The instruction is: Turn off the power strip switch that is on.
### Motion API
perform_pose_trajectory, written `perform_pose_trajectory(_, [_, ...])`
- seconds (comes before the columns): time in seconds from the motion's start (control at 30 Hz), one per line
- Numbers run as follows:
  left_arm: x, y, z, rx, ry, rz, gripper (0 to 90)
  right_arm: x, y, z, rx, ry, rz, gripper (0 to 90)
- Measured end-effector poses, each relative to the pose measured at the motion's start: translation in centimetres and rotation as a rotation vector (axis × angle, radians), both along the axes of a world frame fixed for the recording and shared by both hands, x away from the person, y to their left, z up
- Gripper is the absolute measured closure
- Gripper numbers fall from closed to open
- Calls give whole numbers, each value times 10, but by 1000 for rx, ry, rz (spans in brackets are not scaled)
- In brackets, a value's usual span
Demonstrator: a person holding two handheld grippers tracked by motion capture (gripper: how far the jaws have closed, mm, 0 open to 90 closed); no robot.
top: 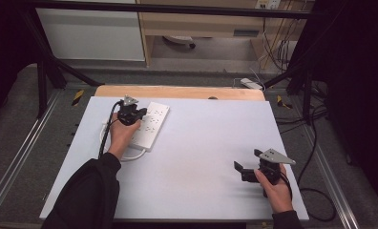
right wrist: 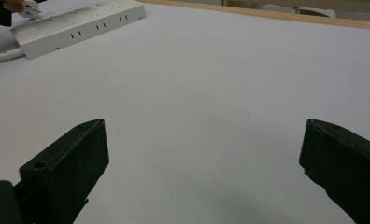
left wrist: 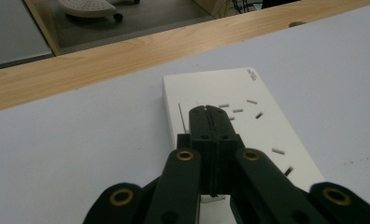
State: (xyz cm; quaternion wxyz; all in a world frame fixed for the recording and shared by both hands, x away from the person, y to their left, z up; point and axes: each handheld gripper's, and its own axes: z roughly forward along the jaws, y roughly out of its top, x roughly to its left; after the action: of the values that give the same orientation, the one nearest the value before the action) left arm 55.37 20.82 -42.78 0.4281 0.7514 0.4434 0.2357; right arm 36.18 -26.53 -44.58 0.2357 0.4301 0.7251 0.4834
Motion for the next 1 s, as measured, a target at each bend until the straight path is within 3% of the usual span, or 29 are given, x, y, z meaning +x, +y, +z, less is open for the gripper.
perform_pose_trajectory(0.77, [-9, -2, 9, -55, -41, -17, 897, 0, 1, 0, -4, 2, 1, 19])
perform_pose_trajectory(1.0, [-13, -1, 13, -73, -52, -15, 722, 0, 1, 0, -7, 3, 1, 20])
